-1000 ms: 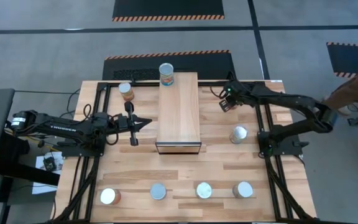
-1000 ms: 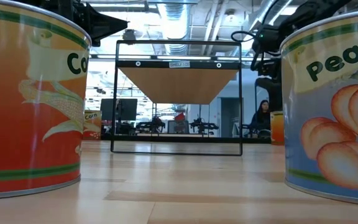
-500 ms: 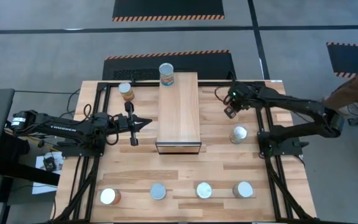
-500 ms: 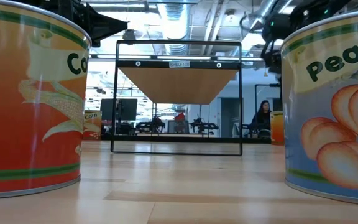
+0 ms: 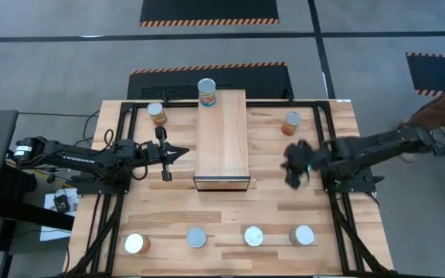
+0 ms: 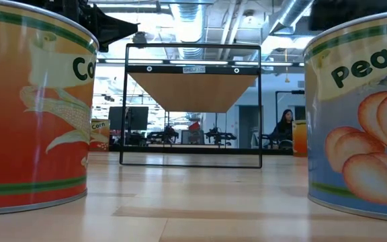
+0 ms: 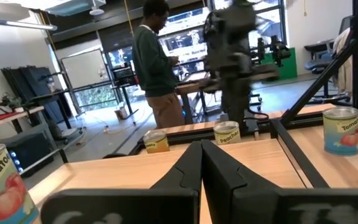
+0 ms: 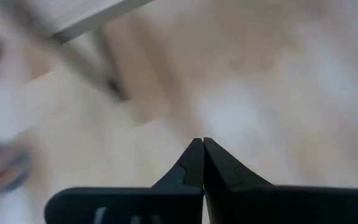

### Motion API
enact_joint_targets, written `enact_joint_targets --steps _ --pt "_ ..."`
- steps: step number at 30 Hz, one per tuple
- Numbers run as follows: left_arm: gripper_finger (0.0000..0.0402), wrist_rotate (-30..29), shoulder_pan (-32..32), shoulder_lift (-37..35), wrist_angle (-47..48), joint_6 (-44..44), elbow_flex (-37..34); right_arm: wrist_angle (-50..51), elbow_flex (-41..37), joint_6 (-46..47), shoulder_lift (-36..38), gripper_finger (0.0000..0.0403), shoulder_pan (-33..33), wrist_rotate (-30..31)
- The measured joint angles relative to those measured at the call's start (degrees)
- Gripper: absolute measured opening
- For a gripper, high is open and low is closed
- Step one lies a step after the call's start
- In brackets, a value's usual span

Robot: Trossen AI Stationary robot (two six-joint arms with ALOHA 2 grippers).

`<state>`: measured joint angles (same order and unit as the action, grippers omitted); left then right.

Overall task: Pick and place cans onto a shelf
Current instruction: Put the canned tomatoes on the shelf aligned with other canned tomatoes

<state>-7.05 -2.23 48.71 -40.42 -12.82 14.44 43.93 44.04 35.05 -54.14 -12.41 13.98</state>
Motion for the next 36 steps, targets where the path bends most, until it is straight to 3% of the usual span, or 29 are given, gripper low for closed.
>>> enact_joint_targets --steps 8,12,15,20,28,36 --pt "0.0000 0.1 0.0 0.0 0.9 0.0 0.0 0.0 2.6 27.8 -8.8 0.0022 -30.5 0.8" --pt "0.0000 0.1 0.0 0.0 0.9 0.0 0.0 0.2 6.0 42.2 -14.2 0.0047 -40.4 2.3" --pt "0.0000 0.1 0.0 0.0 0.9 0.0 0.0 2.2 9.5 47.2 -19.5 0.0066 -45.6 2.6" --pt "0.0000 0.0 0.0 0.0 1.0 0.0 0.0 9.2 17.1 51.5 -28.4 0.0092 -49.3 2.4" --pt "0.0000 -0.1 0.0 0.0 1.0 0.0 0.0 20.4 29.7 51.6 -38.6 0.0159 -49.8 2.6" --pt "0.0000 0.0 0.0 0.0 1.1 0.0 0.0 20.8 32.6 49.0 -43.8 0.0194 -48.5 1.7"
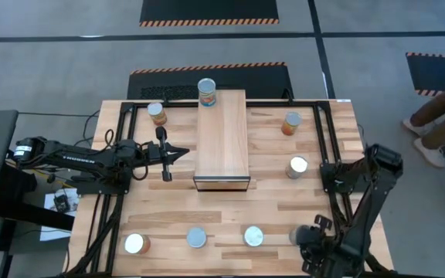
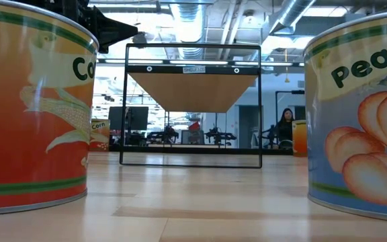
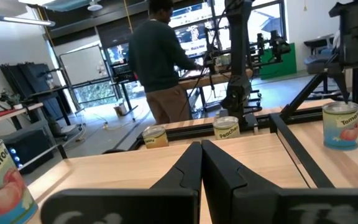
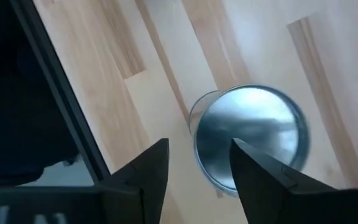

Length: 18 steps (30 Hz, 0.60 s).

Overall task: Pick and place cans onto a shelf
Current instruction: Put the canned tomatoes on the shelf aligned with other canned tomatoes

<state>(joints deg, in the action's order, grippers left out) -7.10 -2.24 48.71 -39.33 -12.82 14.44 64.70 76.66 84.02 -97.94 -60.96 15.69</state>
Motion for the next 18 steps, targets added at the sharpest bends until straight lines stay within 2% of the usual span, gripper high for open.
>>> enact_joint_targets --steps 8,18 --pt "0.0000 0.0 0.0 0.0 0.0 0.0 0.0 -1.0 0.2 -5.2 -2.5 0.0145 3.0 -3.2" --pt "0.0000 0.0 0.0 0.0 0.0 -0.7 0.0 -0.1 0.0 -16.5 -2.1 0.0019 8.8 -3.6"
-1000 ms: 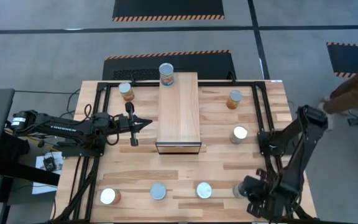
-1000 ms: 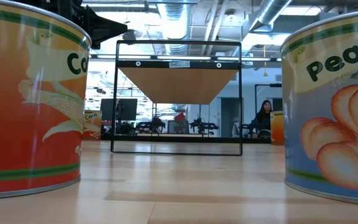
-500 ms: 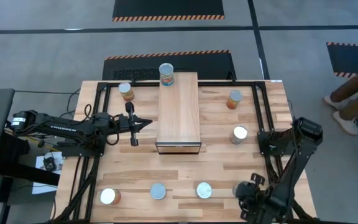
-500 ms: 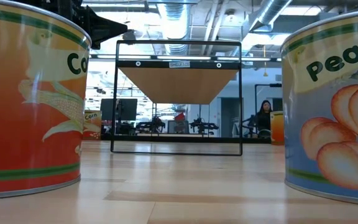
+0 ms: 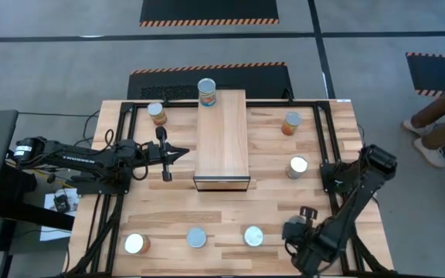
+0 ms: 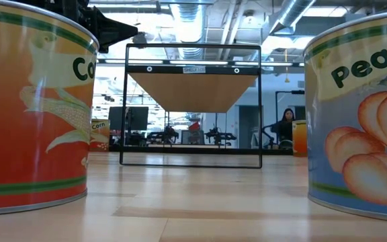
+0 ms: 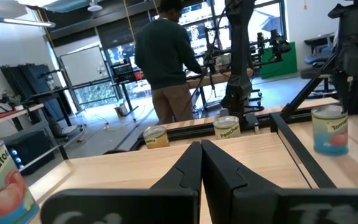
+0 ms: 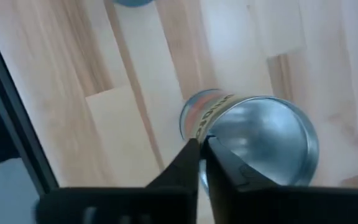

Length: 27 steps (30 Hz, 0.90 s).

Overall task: Pick and place cans onto a shelf
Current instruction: Put the canned tomatoes on the shelf aligned with other canned tomatoes

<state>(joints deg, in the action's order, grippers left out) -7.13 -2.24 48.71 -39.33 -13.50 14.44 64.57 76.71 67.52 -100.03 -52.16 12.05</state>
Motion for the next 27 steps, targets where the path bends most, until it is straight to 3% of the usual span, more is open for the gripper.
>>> enact_joint_targets --steps 6,12,17,22,27 --pt "0.0000 0.0 0.0 0.0 0.0 -0.3 0.0 0.0 -0.2 -7.4 2.4 0.0014 4.2 -0.6" --pt "0.0000 0.0 0.0 0.0 0.0 0.1 0.0 2.7 -0.2 -11.0 10.0 0.0004 7.6 0.0" --pt "0.0000 0.0 0.0 0.0 0.0 0.1 0.0 7.3 -0.1 -12.8 17.5 0.0009 10.9 8.0" --pt "0.0000 0.0 0.0 0.0 0.0 0.5 0.0 14.2 -0.1 -13.8 23.2 0.0005 20.1 16.8" --pt "0.0000 0.0 0.0 0.0 0.0 0.5 0.0 10.1 0.9 -30.6 25.6 0.0006 34.5 20.9"
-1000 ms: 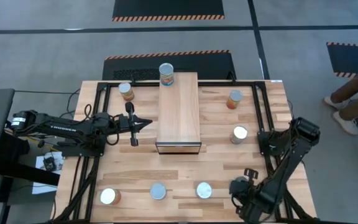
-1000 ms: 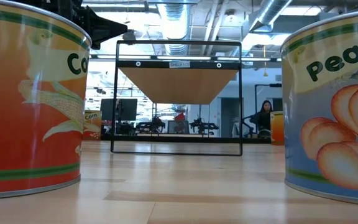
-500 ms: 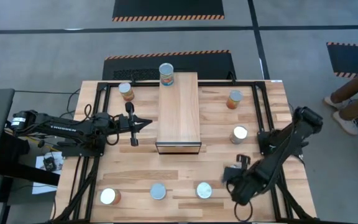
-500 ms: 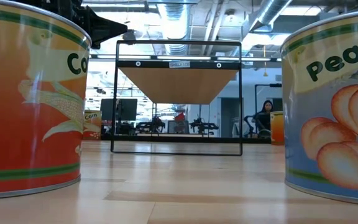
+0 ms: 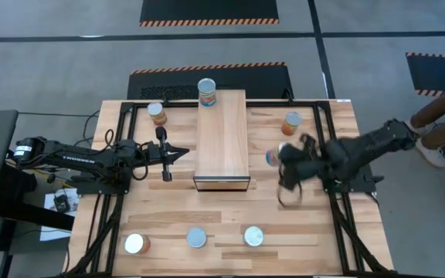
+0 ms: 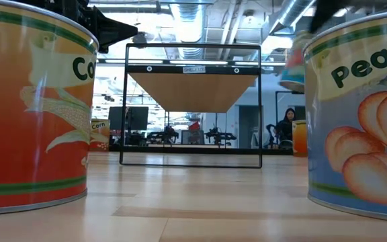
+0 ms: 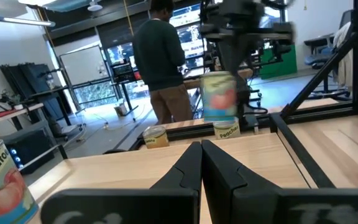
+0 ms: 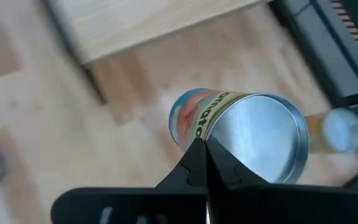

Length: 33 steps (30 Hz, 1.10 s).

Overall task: Pick and place cans onto a shelf
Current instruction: Put the canned tomatoes on the shelf aligned with other canned tomatoes

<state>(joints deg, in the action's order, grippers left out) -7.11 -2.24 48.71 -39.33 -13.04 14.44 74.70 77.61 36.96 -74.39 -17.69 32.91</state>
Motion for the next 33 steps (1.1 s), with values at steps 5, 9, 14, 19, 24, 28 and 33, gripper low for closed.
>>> enact_joint_targets --steps 5,9,14,19,24,28,33 --pt "0.0000 0.0 0.0 0.0 0.0 0.0 0.0 -11.5 3.5 -19.8 -0.4 0.0005 15.2 -0.9" --pt "0.0000 0.0 0.0 0.0 0.0 0.0 0.0 -18.5 7.4 -33.1 -4.4 0.0005 24.8 -7.4" --pt "0.0000 -0.4 0.0 0.0 0.6 0.0 0.0 -20.5 15.7 -48.8 -12.6 0.0008 31.7 -15.5" --pt "0.0000 -0.9 0.0 0.0 1.3 0.1 0.0 -18.8 26.5 -58.1 -21.4 0.0005 35.8 -18.8" --pt "0.0000 -1.1 0.0 0.0 1.4 0.2 0.0 -14.7 36.0 -64.5 -29.7 0.0007 38.6 -21.0" --pt "0.0000 -1.1 0.0 0.0 1.4 0.1 0.0 -11.0 41.5 -67.5 -34.6 0.0006 40.5 -21.2" --pt "0.0000 -1.1 0.0 0.0 1.4 0.1 0.0 -8.8 45.8 -69.1 -38.6 0.0005 42.5 -21.1"
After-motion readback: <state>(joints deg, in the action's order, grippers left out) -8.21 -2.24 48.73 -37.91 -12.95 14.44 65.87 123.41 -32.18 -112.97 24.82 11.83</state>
